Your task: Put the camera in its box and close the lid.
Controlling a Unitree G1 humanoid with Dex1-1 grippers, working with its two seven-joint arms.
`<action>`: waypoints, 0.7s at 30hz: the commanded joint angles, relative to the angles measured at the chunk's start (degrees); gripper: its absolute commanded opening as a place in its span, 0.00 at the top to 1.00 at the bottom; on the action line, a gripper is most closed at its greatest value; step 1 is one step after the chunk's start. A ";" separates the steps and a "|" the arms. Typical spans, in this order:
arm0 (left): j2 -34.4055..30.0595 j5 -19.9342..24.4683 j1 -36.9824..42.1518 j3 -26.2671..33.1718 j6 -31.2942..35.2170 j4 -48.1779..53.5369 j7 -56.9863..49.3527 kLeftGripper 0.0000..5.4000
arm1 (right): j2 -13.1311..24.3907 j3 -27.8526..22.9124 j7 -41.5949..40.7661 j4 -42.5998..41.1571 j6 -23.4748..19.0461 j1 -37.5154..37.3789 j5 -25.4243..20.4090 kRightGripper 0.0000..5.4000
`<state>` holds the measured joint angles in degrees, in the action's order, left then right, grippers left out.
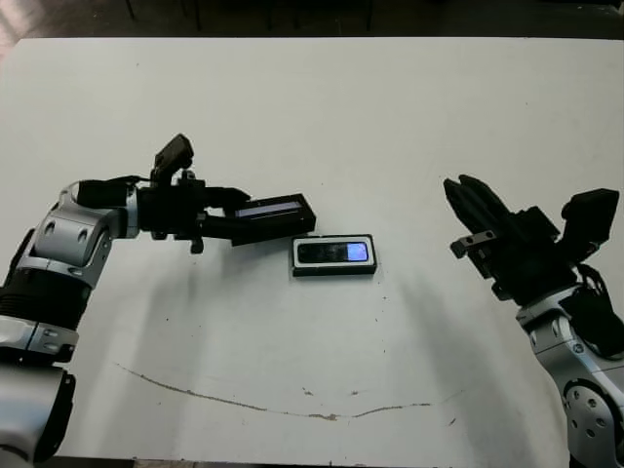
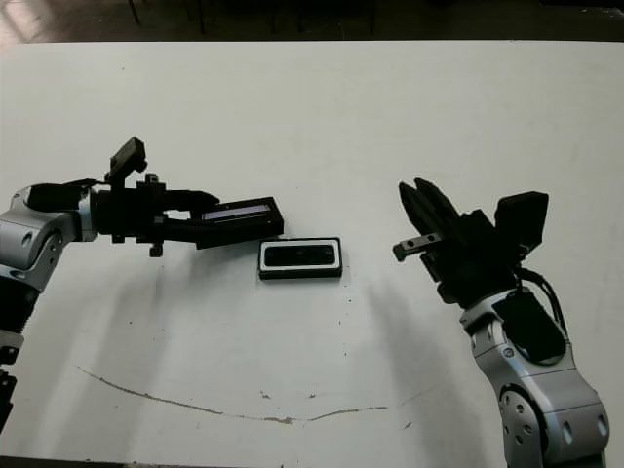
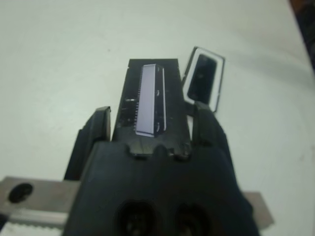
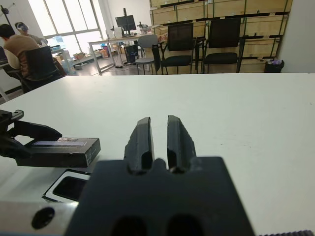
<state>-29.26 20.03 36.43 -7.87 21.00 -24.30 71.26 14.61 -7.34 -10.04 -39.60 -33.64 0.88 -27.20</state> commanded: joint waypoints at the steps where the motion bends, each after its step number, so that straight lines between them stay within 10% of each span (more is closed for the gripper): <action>1: 1.21 1.49 -0.35 1.83 1.37 -1.58 0.43 0.67 | 0.57 0.00 -0.47 1.11 0.07 -0.39 0.24 1.00; 21: 3.78 2.05 0.85 3.34 -0.77 -5.16 5.69 0.67 | 1.00 -0.56 -1.22 1.59 0.10 -0.04 0.18 1.00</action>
<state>-24.88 23.15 36.83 -3.64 19.74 -28.36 76.16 14.69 -7.50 -10.96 -38.61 -32.89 1.30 -26.92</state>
